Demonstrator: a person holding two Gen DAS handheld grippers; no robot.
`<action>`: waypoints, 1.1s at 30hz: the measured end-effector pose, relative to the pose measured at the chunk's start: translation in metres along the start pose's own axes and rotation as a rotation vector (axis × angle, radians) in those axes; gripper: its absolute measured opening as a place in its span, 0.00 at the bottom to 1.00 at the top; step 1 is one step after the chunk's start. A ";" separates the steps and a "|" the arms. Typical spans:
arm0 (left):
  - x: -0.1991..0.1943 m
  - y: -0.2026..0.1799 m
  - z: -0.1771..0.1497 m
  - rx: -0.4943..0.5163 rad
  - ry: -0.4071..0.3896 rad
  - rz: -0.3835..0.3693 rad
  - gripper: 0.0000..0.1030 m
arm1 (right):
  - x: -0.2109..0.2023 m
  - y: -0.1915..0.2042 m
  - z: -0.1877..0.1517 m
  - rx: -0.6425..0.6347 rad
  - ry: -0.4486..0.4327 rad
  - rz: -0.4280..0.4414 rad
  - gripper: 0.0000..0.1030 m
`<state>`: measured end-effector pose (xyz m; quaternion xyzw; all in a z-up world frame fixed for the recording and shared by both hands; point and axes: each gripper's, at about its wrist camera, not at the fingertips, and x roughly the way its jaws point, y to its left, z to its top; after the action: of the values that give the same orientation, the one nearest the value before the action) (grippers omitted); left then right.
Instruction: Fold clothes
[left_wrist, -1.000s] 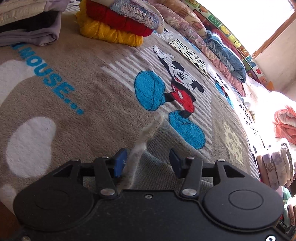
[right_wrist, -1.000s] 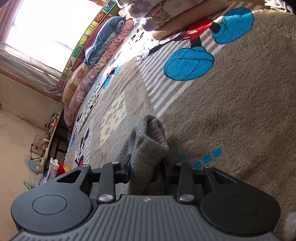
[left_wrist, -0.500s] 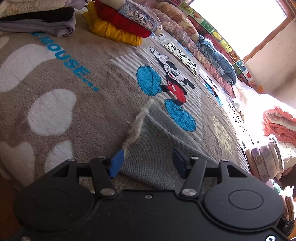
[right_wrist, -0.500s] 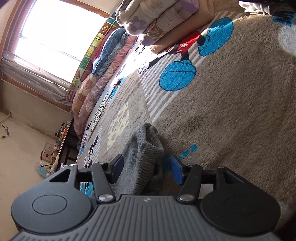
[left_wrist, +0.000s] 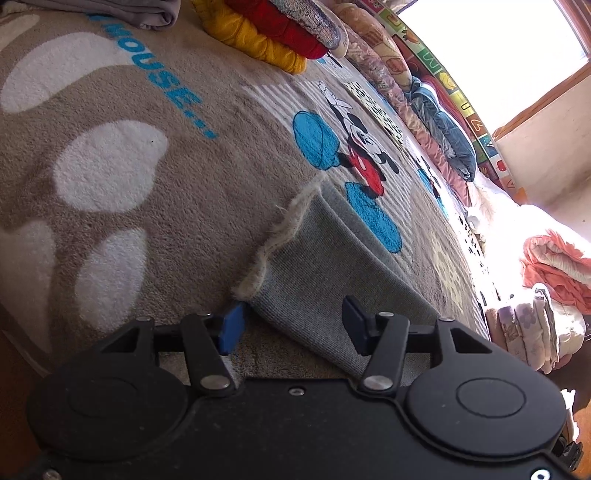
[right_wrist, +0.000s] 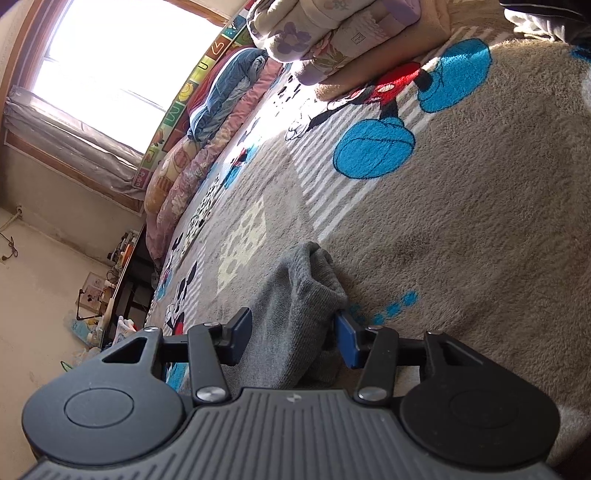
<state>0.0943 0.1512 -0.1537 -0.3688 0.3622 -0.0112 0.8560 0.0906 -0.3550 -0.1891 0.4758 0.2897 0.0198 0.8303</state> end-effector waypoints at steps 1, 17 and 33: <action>0.001 0.000 0.000 0.000 -0.006 -0.002 0.47 | 0.001 0.001 0.000 -0.001 0.000 0.001 0.45; -0.018 -0.062 0.048 0.061 -0.156 -0.092 0.03 | 0.007 0.011 0.014 0.029 -0.047 0.035 0.18; 0.055 -0.086 0.111 -0.014 -0.153 -0.057 0.03 | 0.061 0.025 0.065 0.089 -0.032 0.061 0.18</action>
<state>0.2264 0.1424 -0.0809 -0.3845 0.2853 -0.0047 0.8779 0.1801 -0.3732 -0.1728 0.5209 0.2626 0.0245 0.8118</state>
